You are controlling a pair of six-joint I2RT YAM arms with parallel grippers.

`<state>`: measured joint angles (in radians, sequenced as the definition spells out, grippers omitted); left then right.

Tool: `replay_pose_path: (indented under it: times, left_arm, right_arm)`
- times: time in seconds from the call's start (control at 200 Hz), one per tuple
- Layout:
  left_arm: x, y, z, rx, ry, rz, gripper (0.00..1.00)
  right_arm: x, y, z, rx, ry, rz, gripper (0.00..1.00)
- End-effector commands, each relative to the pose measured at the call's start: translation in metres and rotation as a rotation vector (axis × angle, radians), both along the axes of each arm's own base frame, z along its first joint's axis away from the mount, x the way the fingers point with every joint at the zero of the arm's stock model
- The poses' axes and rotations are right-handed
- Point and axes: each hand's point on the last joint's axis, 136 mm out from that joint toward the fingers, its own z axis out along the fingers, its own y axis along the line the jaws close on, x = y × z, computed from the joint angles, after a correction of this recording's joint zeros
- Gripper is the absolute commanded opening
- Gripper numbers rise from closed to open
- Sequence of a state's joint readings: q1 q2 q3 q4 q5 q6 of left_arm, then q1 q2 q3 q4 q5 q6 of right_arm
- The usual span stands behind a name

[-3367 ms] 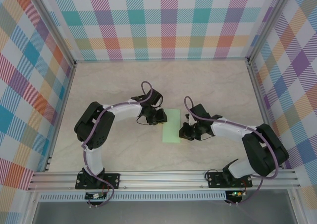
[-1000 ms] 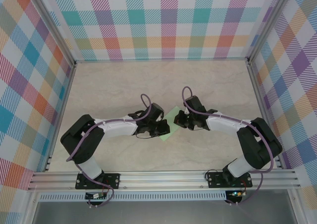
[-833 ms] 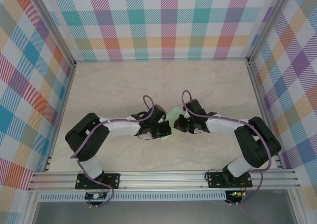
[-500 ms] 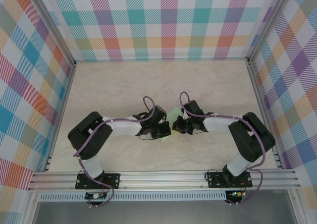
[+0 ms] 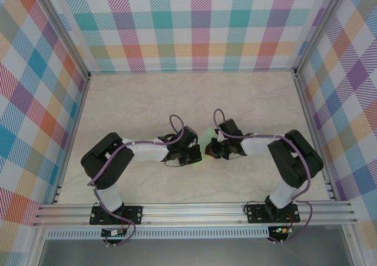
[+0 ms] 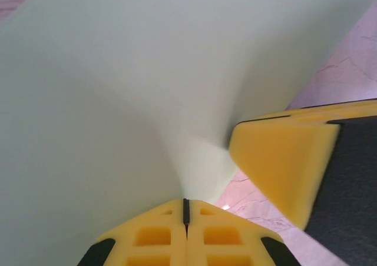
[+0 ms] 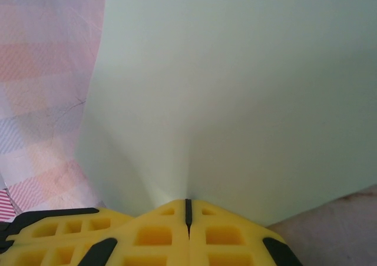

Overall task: Fold a paper plane with a square sheet of paper (pick it up from the middle)
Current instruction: Rotate the square sheet of paper at the center of the table, then first fold in half a square sheet of paper at the center of the table.

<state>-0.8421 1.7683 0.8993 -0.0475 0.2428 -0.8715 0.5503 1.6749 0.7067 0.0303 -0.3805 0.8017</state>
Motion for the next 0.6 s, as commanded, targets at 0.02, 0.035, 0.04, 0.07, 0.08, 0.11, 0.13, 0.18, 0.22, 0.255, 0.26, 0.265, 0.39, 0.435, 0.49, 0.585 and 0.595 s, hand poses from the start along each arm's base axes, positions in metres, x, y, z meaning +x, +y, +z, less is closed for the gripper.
replay_pose_path:
  times: [0.02, 0.035, 0.04, 0.07, 0.08, 0.11, 0.13, 0.18, 0.22, 0.255, 0.26, 0.265, 0.39, 0.435, 0.49, 0.585, 0.595]
  left_arm:
    - [-0.018, 0.018, -0.022, 0.1, 0.068, -0.009, 0.0]
    - [-0.019, 0.02, -0.024, 0.105, 0.074, -0.008, 0.0]
    - [-0.018, 0.02, -0.024, 0.105, 0.075, -0.007, 0.0]
    - [-0.02, 0.021, -0.025, 0.109, 0.083, -0.01, 0.0]
    - [-0.021, 0.021, -0.026, 0.11, 0.086, -0.011, 0.0]
    - [-0.023, 0.022, -0.028, 0.117, 0.096, -0.012, 0.0]
    - [-0.024, 0.023, -0.028, 0.119, 0.101, -0.012, 0.0]
    - [-0.027, 0.026, -0.031, 0.131, 0.117, -0.013, 0.0]
    - [-0.029, 0.028, -0.033, 0.139, 0.126, -0.013, 0.0]
    - [-0.032, 0.03, -0.035, 0.146, 0.136, -0.013, 0.0]
    - [-0.033, 0.03, -0.036, 0.149, 0.139, -0.014, 0.0]
    - [-0.033, 0.03, -0.036, 0.15, 0.14, -0.014, 0.0]
    - [-0.037, 0.036, -0.041, 0.173, 0.16, -0.01, 0.0]
    - [-0.038, 0.038, -0.043, 0.18, 0.164, -0.01, 0.0]
    - [-0.04, 0.04, -0.045, 0.188, 0.17, -0.008, 0.0]
    - [-0.044, 0.045, -0.05, 0.201, 0.181, -0.003, 0.0]
    - [-0.044, 0.046, -0.051, 0.204, 0.184, -0.001, 0.0]
  right_arm:
    - [0.004, -0.01, -0.01, -0.031, -0.007, 0.004, 0.0]
    - [0.005, -0.01, -0.01, -0.031, -0.008, 0.003, 0.0]
    - [0.005, -0.011, -0.011, -0.032, -0.007, 0.003, 0.0]
    - [0.006, -0.012, -0.01, -0.031, -0.01, 0.002, 0.0]
    - [0.007, -0.012, -0.01, -0.031, -0.011, 0.001, 0.0]
    - [0.008, -0.013, -0.01, -0.031, -0.013, 0.001, 0.0]
    - [0.009, -0.014, -0.01, -0.031, -0.013, 0.0, 0.0]
    - [0.011, -0.016, -0.011, -0.034, -0.015, -0.004, 0.0]
    - [0.013, -0.019, -0.011, -0.036, -0.018, -0.008, 0.0]
    - [0.015, -0.021, -0.012, -0.038, -0.018, -0.014, 0.0]
    - [0.015, -0.022, -0.013, -0.039, -0.018, -0.014, 0.0]
    - [0.016, -0.022, -0.013, -0.039, -0.018, -0.016, 0.0]
    - [0.025, -0.035, -0.019, -0.062, -0.021, -0.045, 0.0]
    - [0.03, -0.042, -0.022, -0.075, -0.022, -0.063, 0.0]
    - [0.034, -0.051, -0.026, -0.085, -0.017, -0.09, 0.0]
    - [0.044, -0.066, -0.028, -0.107, -0.026, -0.138, 0.0]
    - [0.045, -0.068, -0.028, -0.108, -0.025, -0.141, 0.0]
